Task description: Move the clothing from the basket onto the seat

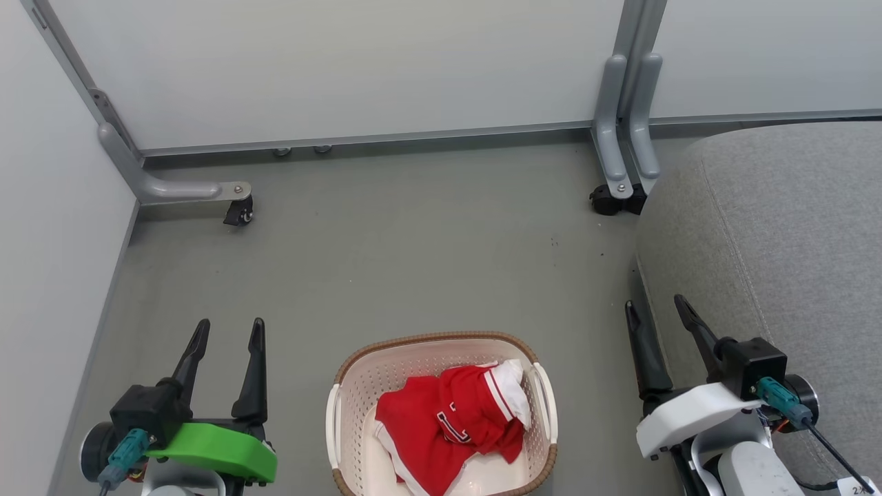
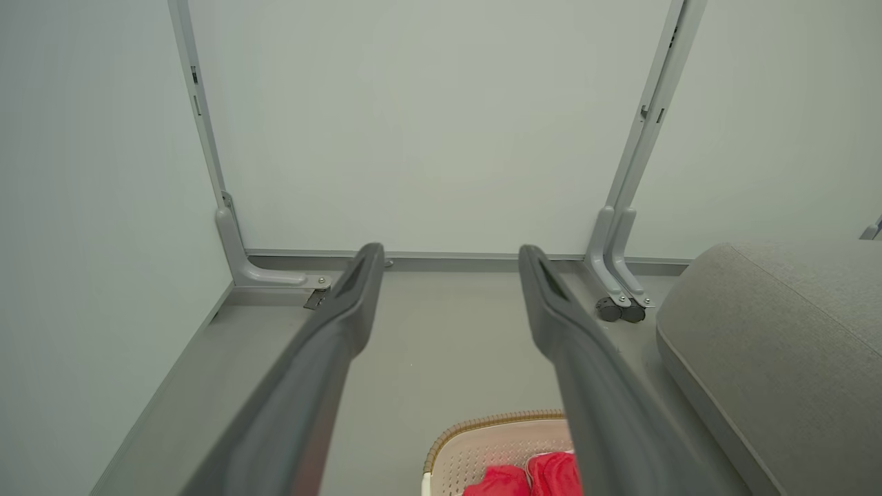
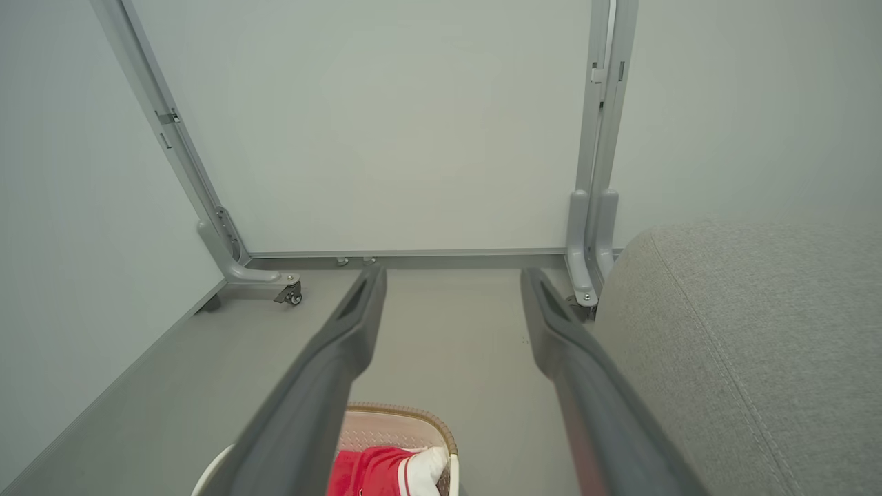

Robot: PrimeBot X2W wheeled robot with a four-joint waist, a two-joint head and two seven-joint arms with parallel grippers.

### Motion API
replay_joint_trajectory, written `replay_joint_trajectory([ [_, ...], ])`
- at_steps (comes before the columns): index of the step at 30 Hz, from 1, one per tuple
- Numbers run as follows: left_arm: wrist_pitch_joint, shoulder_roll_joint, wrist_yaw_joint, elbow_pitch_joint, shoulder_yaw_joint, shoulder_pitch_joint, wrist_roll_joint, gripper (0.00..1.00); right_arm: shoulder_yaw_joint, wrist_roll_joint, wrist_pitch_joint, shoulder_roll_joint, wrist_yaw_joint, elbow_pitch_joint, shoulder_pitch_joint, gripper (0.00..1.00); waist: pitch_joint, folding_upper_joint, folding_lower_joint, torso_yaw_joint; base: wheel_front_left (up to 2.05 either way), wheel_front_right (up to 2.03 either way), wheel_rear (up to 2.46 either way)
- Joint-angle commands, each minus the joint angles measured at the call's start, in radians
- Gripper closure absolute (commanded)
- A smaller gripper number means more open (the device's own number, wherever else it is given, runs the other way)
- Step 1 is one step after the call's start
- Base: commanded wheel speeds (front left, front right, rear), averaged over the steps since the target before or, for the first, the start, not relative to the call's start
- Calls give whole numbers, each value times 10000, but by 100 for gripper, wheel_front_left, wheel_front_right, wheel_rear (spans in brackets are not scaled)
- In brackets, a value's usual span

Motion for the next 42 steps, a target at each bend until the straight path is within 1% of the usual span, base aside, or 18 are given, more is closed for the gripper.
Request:
replay_joint_trajectory([
  [1, -99, 7, -50, 9, 28, 121, 157, 0, 33, -181, -88, -37, 0, 13, -81, 0, -1, 0, 0, -6, 0, 0, 0],
  [7, -208, -15, -46, 93, 48, 148, 484, 0, 57, -369, -202, -39, 0, 56, -94, 0, 5, 0, 0, 1, 0, 0, 0],
  [16, -179, -61, -46, 217, 139, 156, 291, 0, -28, -103, -246, -37, 0, 159, -134, 0, 25, 0, 0, 6, 0, 0, 0],
  [30, -179, -137, -46, 278, 272, 52, 347, 0, -2, 9, -249, -37, 0, 132, -213, 0, 99, 0, 0, -42, 0, 0, 0],
  [34, -179, -159, -46, 411, -44, -340, 463, 0, 74, 40, -183, -35, 0, -75, -451, 0, 480, 0, 0, -143, 0, 0, 0],
  [38, -178, -211, -46, 762, -461, -1072, 472, 0, 195, 162, -179, -35, 0, -440, -892, 0, 1265, 0, 0, -304, 0, 0, 0],
  [42, -167, -245, -46, 1302, -973, -2069, 370, 0, 196, 311, -219, -35, 0, -835, -1497, 0, 2292, 0, 0, -511, 0, 0, 0],
])
